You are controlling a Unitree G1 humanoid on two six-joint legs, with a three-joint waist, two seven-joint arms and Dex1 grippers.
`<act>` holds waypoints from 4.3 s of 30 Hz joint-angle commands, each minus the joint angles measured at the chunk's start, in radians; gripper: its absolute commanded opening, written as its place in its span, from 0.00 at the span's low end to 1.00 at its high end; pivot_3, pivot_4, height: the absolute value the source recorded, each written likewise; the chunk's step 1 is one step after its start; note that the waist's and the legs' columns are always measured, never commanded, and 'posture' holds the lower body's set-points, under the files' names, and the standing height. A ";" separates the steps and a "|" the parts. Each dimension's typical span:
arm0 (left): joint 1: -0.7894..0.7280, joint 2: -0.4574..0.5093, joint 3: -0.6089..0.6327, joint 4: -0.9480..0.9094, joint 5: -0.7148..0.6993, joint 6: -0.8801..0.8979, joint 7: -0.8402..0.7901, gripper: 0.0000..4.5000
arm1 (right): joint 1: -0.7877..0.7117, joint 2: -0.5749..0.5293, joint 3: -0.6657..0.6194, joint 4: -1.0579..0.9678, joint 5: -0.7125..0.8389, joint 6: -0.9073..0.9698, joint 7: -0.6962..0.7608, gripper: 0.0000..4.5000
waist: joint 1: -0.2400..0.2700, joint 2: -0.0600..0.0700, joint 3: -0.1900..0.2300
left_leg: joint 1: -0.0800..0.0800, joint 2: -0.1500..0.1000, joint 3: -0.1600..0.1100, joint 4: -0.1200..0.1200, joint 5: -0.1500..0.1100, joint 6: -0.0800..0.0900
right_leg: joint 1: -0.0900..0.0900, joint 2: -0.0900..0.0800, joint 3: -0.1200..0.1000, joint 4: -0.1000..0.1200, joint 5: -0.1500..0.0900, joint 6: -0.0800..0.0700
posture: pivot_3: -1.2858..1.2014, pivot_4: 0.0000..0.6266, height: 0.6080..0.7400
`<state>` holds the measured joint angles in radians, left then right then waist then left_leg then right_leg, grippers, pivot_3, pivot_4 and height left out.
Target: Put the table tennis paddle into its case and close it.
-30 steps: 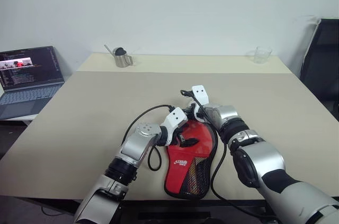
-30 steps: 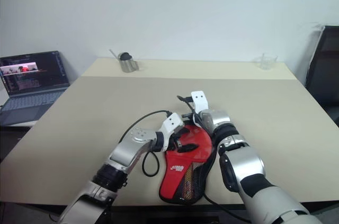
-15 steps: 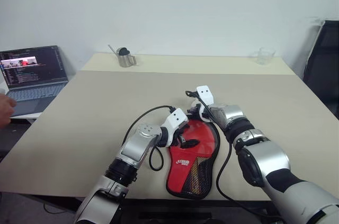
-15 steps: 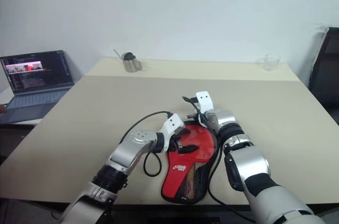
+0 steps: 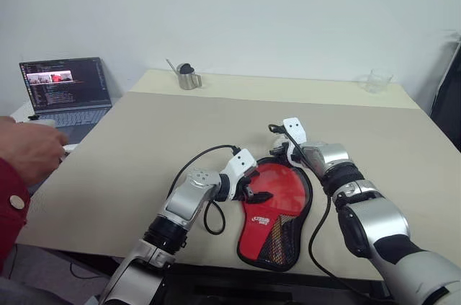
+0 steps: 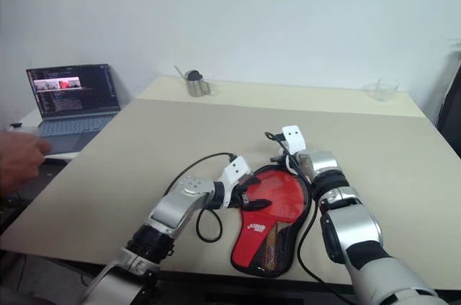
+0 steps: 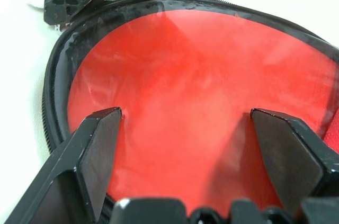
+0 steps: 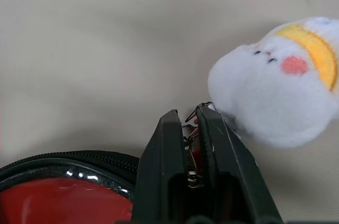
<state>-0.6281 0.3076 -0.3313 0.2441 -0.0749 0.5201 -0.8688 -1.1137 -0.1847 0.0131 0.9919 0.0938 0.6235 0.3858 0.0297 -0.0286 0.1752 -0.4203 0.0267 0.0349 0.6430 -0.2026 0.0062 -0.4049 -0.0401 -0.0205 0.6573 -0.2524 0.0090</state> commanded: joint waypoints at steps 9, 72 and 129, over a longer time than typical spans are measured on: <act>0.053 0.026 -0.066 0.113 0.052 0.060 -0.008 0.95 | 0.047 -0.134 -0.028 -0.116 -0.022 0.073 -0.024 0.00 | 0.003 0.003 -0.002 | -0.009 0.000 0.001 0.000 0.002 0.004 | 0.000 -0.013 -0.019 -0.002 0.000 -0.001 | 0.52 0.24 1.00; 0.006 -0.056 -0.021 0.118 -0.005 -0.124 -0.124 0.95 | -0.007 -0.141 -0.154 -0.227 0.059 0.170 -0.105 0.93 | -0.020 0.005 -0.001 | -0.014 0.002 0.007 -0.008 0.004 0.007 | 0.000 -0.008 -0.018 -0.010 0.005 0.010 | 0.52 0.24 1.00; 0.011 -0.129 -0.002 0.171 0.008 -0.126 -0.055 0.95 | 0.062 -0.097 -0.110 -0.114 -0.023 0.056 -0.194 0.01 | -0.019 0.006 -0.003 | -0.012 0.001 0.009 -0.010 0.006 0.009 | 0.001 -0.005 -0.016 -0.008 0.006 0.010 | 0.52 0.24 1.00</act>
<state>-0.6426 0.1885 -0.2970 0.3578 -0.0877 0.3771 -0.9232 -1.0753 -0.2411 -0.1051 0.9554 0.0906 0.6293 0.1871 0.0104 -0.0221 0.1719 -0.4321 0.0277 0.0436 0.6333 -0.1965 0.0149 -0.4037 -0.0453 -0.0363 0.6496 -0.2465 0.0194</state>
